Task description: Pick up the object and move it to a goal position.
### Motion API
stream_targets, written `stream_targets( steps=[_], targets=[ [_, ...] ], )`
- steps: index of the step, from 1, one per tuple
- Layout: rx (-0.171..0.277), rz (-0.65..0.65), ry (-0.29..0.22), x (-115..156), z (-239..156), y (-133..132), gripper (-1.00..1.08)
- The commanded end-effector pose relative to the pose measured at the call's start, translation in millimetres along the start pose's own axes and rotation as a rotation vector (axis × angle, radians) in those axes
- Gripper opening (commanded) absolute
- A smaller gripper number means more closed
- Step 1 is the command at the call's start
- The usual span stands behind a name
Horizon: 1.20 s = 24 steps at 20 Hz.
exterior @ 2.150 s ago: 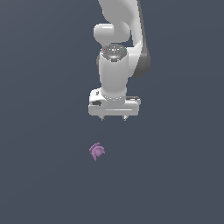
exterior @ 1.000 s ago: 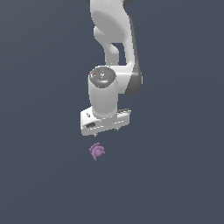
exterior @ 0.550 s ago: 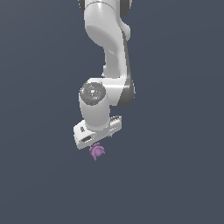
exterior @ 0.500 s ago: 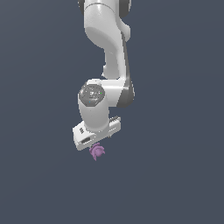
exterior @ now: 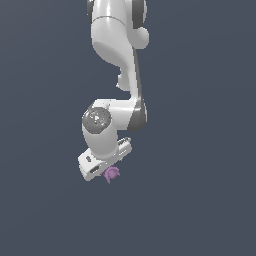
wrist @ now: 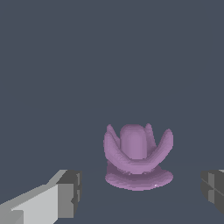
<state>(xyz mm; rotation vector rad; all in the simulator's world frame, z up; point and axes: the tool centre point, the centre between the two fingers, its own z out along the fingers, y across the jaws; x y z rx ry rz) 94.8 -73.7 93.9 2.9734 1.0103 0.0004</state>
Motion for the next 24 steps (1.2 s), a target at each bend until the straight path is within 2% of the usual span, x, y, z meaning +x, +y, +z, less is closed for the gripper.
stream_targets(
  steps=[1,9,18,24],
  targets=[
    [0.001,-0.018,0.0,0.0,2.7,3.0,1.0],
    [0.001,-0.023,0.0,-0.6,7.6,4.2,1.0],
    [0.001,-0.027,0.0,-1.2,49.2,3.3,1.0],
    [0.001,-0.028,0.0,0.0,54.6,4.2,1.0]
  ],
)
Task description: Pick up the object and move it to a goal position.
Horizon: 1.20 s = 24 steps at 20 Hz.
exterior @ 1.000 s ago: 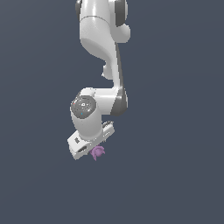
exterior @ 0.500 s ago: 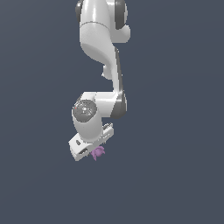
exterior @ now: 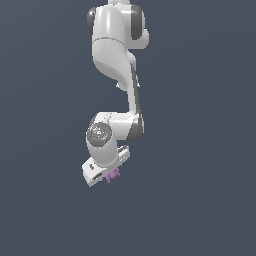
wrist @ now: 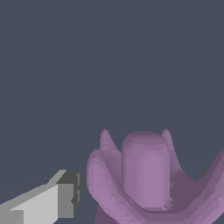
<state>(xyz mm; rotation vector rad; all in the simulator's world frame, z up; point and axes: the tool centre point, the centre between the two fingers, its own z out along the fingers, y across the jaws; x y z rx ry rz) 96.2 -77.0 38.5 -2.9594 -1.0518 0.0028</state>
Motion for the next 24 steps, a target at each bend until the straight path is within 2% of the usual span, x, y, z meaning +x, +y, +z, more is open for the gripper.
stream_targets(
  steps=[1,2,15,24],
  targets=[
    [-0.001,0.0,0.001,1.0,-1.2,0.8,1.0],
    [-0.001,0.0,0.001,1.0,-1.2,0.8,-1.0],
    [-0.001,0.0,0.001,-0.1,-3.1,0.8,-1.0],
    [-0.001,0.0,0.001,-15.7,-32.9,1.6,-1.0]
  ],
)
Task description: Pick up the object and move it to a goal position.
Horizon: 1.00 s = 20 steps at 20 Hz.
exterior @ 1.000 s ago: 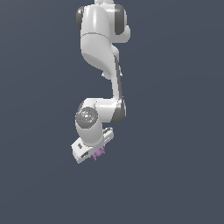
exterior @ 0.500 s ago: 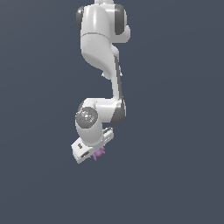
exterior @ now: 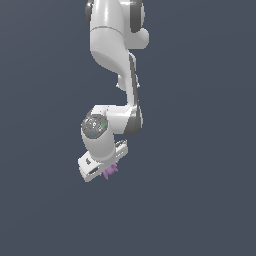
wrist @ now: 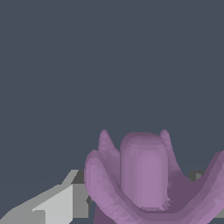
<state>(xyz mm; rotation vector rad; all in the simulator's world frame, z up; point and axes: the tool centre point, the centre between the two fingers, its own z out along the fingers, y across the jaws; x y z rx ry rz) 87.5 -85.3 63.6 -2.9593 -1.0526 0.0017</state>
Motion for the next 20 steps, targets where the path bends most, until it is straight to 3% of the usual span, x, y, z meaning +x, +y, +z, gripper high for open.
stream_targets(
  steps=[1,20],
  targets=[
    [-0.001,0.0,0.001,-6.6,-13.5,0.8,-1.0],
    [-0.001,0.001,0.001,-85.3,-172.2,7.8,-1.0]
  ],
)
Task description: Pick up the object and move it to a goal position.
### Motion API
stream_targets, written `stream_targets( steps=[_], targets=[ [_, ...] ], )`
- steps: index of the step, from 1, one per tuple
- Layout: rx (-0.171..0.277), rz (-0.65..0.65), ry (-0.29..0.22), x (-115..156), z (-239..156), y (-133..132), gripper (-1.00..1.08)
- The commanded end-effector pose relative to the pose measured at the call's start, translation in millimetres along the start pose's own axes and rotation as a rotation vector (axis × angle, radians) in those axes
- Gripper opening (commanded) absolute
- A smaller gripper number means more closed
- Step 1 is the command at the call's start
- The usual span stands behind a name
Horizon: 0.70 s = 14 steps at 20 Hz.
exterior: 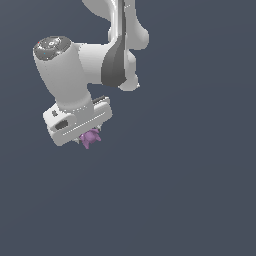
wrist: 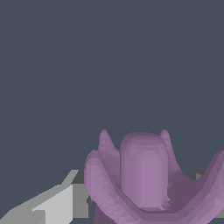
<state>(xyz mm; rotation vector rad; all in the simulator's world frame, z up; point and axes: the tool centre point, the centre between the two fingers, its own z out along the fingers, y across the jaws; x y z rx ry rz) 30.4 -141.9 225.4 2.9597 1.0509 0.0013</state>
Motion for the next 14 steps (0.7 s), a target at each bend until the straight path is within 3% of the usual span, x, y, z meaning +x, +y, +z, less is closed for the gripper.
stream_targets(
  steps=[1,7,14],
  targets=[
    [0.001,-0.001,0.0,-7.9,-16.4,0.7,-1.0],
    [0.001,-0.001,0.0,-17.9,-38.3,2.7,-1.0],
    [0.001,0.0,0.0,-16.6,-36.8,3.8,-1.0]
  ],
)
